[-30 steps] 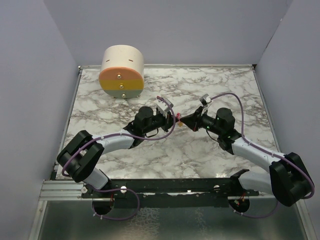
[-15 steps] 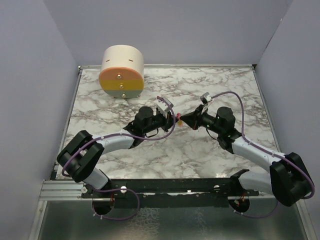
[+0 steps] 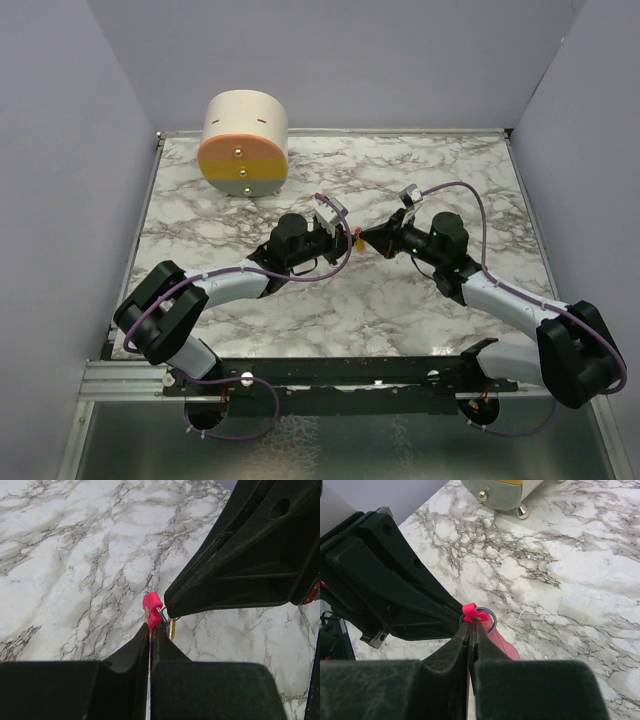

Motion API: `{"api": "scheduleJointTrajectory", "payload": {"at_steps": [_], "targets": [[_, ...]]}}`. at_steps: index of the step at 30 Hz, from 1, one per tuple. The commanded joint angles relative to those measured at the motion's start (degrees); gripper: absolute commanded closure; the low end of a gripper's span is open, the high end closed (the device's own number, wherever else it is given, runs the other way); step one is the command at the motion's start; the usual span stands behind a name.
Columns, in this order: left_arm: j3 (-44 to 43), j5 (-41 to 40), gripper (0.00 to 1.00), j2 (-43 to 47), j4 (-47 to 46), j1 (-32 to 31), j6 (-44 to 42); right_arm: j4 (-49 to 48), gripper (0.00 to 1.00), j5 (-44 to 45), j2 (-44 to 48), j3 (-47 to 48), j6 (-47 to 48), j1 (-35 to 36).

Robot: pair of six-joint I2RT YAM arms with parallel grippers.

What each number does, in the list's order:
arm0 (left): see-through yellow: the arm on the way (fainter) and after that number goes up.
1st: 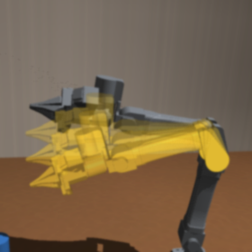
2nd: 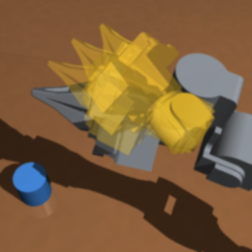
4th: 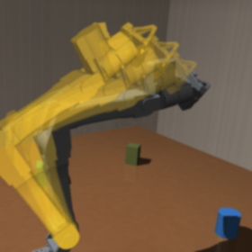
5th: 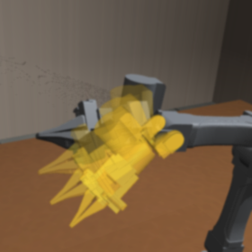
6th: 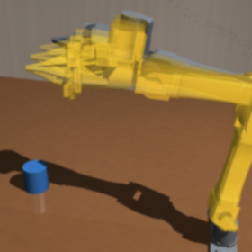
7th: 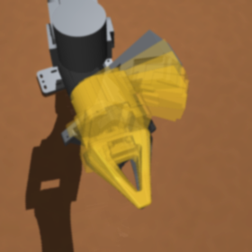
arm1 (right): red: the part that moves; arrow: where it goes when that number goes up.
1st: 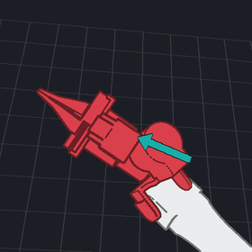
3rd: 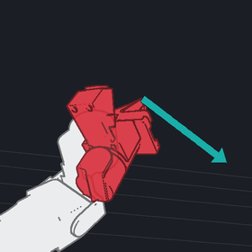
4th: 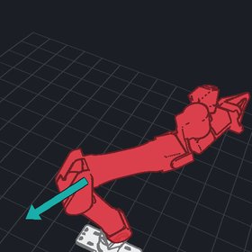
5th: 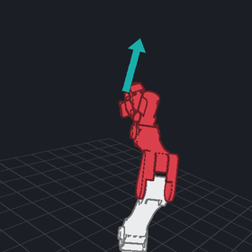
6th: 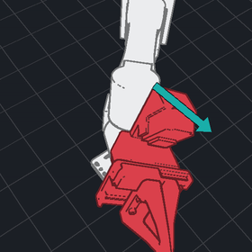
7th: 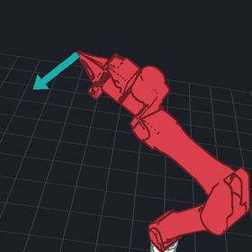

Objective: Put the keys on the keyring

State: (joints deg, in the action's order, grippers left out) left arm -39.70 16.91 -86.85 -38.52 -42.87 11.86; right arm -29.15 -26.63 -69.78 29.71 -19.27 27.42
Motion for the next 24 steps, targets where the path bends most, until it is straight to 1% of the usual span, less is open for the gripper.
{"api": "scheduleJointTrajectory", "payload": {"at_steps": [1,15,24], "targets": [[-0.64,-0.2,1.0,1.11,-1.91,-0.28,-0.83,-0.51,0.99,0.71,-0.03,0.95,-0.26,0.33],[-0.53,-1.34,1.0,1.16,-1.86,-0.33,-0.87,0.61,0.99,0.2,2.24,-0.68,-0.68,0.33],[-0.72,-1.16,1.0,0.84,-1.89,-0.28,-0.83,0.17,0.99,-0.87,2.01,-1.34,-1.09,0.44]]}}
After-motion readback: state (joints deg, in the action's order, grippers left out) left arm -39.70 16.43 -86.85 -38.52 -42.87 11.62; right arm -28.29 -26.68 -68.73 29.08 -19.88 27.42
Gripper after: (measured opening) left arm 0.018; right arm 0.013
